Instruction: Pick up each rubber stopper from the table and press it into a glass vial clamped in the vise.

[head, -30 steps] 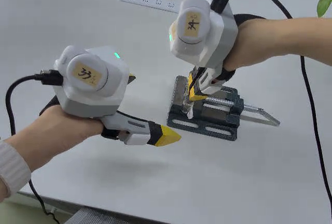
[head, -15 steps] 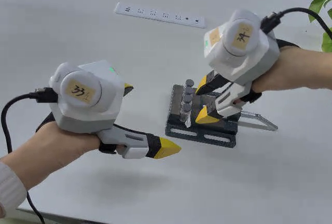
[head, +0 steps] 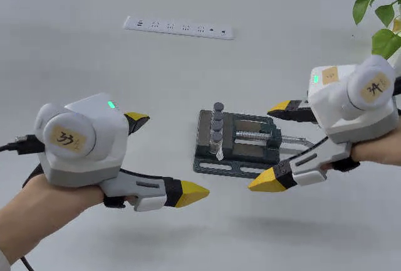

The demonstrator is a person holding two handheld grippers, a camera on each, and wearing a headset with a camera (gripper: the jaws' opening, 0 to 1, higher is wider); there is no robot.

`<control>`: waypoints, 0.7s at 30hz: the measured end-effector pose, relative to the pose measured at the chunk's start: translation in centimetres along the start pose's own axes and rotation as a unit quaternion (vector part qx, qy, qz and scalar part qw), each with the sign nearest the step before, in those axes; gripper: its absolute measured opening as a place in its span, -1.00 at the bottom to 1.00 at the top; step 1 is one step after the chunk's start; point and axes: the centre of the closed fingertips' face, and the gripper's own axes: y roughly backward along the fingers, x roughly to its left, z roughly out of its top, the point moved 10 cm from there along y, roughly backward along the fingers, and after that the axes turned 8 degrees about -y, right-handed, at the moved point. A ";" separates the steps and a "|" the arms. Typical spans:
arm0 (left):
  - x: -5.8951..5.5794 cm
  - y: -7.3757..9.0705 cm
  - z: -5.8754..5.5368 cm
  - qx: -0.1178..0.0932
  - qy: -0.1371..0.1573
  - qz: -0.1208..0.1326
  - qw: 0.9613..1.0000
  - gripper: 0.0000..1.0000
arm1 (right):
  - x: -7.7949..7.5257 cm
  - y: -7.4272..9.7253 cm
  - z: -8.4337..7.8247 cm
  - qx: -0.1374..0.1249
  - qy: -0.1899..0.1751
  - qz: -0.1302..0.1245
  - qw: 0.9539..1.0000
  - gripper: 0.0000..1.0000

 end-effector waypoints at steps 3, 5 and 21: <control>0.0 0.2 0.0 -0.004 0.001 0.000 1.000 0.98 | 0.3 0.6 -1.5 -0.009 -0.014 -0.012 1.000 0.98; 0.0 0.3 -0.2 -0.002 0.002 0.000 1.000 0.98 | 0.4 1.2 -2.4 -0.015 -0.031 -0.020 0.999 0.98; -0.4 1.6 -1.8 0.014 0.008 0.005 1.000 0.98 | 1.4 3.5 -7.2 -0.050 -0.113 -0.074 0.990 0.99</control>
